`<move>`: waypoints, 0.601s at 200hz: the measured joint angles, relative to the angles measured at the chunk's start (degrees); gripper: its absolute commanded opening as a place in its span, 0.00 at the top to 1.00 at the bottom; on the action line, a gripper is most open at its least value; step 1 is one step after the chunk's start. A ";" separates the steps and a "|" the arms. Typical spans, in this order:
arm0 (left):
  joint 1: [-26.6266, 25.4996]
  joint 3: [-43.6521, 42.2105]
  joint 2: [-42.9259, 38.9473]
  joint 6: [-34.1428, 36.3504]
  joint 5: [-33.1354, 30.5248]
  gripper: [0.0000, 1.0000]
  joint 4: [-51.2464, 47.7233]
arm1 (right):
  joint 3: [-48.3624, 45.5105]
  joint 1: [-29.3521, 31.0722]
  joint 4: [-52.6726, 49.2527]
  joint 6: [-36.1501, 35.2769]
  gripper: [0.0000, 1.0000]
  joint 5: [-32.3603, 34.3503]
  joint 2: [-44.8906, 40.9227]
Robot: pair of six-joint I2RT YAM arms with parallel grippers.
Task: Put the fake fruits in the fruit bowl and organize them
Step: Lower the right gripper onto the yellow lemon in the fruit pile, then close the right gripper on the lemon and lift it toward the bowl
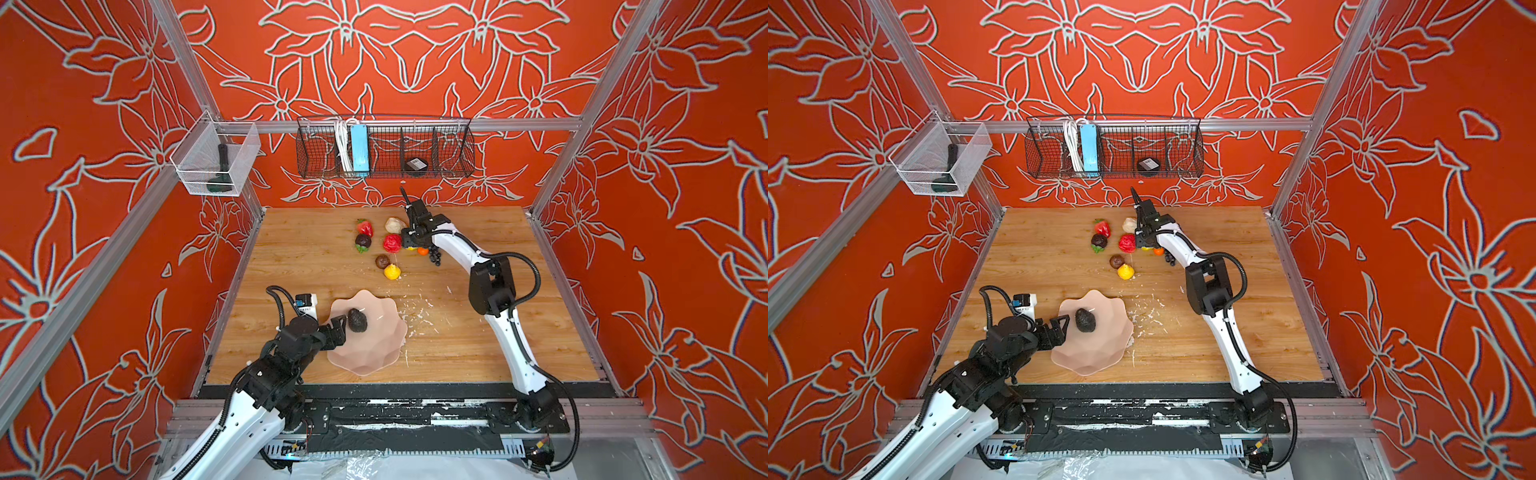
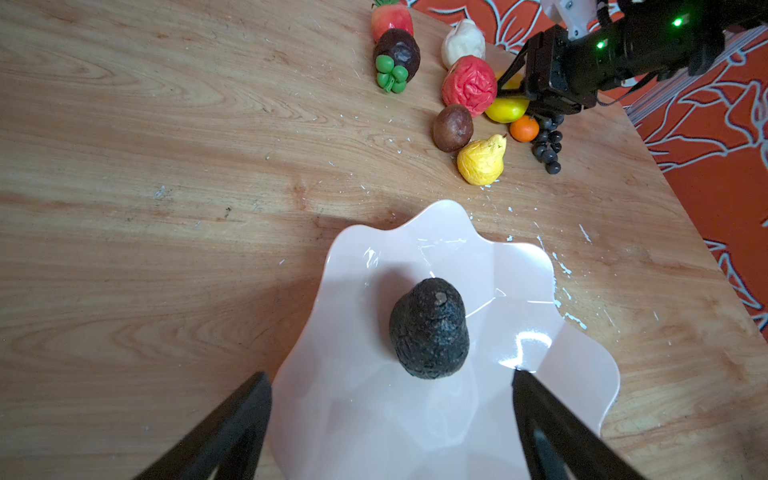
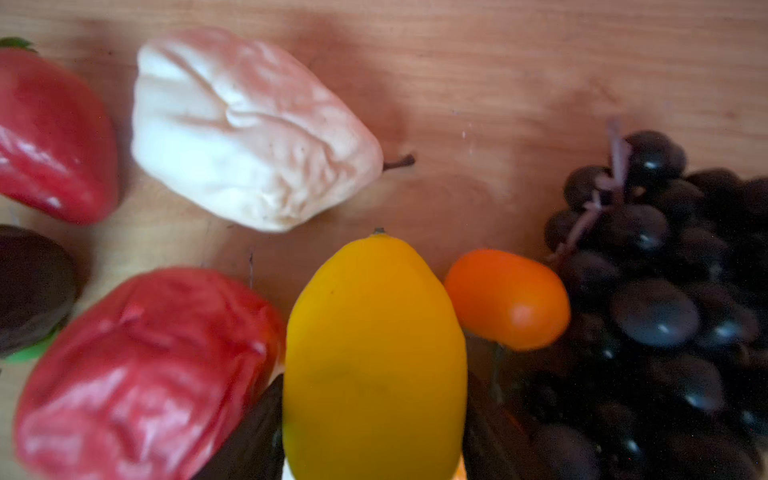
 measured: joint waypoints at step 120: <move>0.00 -0.04 6.64 -1.66 4.42 0.09 4.39 | -49.46 3.45 20.92 0.02 0.43 -7.41 -37.94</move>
